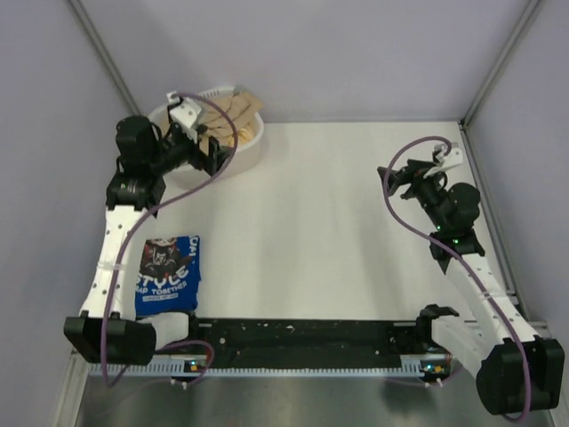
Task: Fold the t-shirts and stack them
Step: Grab crumpled tshirt from bin with the left arm
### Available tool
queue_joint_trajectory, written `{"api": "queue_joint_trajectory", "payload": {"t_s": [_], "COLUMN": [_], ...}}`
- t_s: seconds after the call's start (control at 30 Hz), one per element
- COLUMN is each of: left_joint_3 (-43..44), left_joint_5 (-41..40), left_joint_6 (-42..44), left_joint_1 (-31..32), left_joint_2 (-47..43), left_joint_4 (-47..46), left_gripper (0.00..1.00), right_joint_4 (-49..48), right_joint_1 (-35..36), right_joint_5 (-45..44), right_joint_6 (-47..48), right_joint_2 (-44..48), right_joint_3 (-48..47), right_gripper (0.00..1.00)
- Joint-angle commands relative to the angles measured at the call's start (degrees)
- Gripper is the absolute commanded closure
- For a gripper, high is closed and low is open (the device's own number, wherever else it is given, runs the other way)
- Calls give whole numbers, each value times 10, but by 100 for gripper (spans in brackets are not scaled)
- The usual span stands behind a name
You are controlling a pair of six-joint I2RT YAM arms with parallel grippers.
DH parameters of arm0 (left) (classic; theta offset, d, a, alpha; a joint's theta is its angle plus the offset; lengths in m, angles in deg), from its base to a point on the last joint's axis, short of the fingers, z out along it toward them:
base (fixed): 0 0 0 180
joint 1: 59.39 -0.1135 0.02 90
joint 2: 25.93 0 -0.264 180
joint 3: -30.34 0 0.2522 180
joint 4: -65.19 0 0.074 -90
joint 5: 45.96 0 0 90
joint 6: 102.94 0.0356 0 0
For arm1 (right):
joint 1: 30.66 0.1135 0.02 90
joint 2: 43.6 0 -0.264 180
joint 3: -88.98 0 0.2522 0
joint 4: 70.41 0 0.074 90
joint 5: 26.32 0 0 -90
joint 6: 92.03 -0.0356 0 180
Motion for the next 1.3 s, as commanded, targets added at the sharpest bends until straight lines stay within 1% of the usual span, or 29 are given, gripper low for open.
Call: {"api": "queue_joint_trajectory", "payload": {"t_s": [0.0,0.03,0.13,0.2,0.27,0.3,0.37,0.43,0.5,0.57,0.63,0.67,0.7,0.73,0.77,0.83,0.87,1.07,1.27], "left_joint_3": [173,227,382,516,613,654,683,670,669,674,672,671,669,669,669,664,661,633,633], "left_joint_5": [-136,-155,-226,-289,-330,-346,-387,-431,-445,-440,-445,-448,-454,-460,-468,-474,-469,-426,-401], "left_joint_6": [-21,-28,-46,-49,-46,-43,-28,-8,10,18,28,33,38,42,38,26,23,8,9], "left_joint_1": [-2,-2,-5,-10,-15,-35,-46,-52,-54,-53,-54,-54,-55,-57,-57,-58,-58,-58,-58], "left_joint_2": [150,215,365,455,533,567,610,631,658,685,703,710,716,718,718,701,689,574,463], "left_joint_4": [127,152,225,262,284,291,278,245,238,256,266,269,270,266,260,243,236,199,209], "left_gripper": [10,12,16,16,16,14,10,6,5,4,3,5,9,17,37,85,100,100,100], "right_joint_4": [112,129,154,157,157,158,163,168,169,170,170,169,168,167,167,167,168,176,183], "right_joint_1": [41,46,48,48,50,51,53,54,57,57,58,58,57,57,57,58,58,60,68], "right_joint_5": [53,50,51,54,60,63,63,67,75,74,74,74,75,77,79,84,85,98,107], "right_joint_6": [3,11,16,16,17,20,27,31,38,45,48,51,53,54,54,54,53,50,47], "right_joint_2": [-18,-23,-37,-43,-50,-55,-67,-78,-86,-94,-103,-107,-112,-116,-120,-129,-131,-131,-122], "right_joint_3": [-70,-82,-99,-104,-104,-104,-104,-104,-103,-101,-103,-104,-104,-106,-108,-113,-117,-125,-129], "right_gripper": [11,12,12,13,13,13,14,14,14,14,14,14,14,14,14,14,14,14,14]}}
